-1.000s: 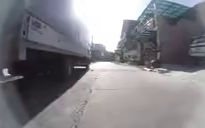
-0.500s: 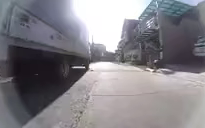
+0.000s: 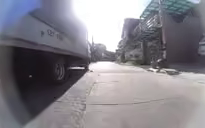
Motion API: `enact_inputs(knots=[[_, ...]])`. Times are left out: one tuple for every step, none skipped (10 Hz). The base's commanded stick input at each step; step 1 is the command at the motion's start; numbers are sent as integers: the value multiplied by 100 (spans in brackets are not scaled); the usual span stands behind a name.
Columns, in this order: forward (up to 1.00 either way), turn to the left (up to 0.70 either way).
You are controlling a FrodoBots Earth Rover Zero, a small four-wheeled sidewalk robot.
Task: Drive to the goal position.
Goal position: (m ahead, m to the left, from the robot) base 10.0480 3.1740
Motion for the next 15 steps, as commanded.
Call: enact_inputs(knots=[[70,0],[70,0],[70,0],[70,0],[70,0],[70,0],[70,0],[70,0],[70,0],[70,0],[70,0],[70,0],[70,0],[70,0],[70,0]])
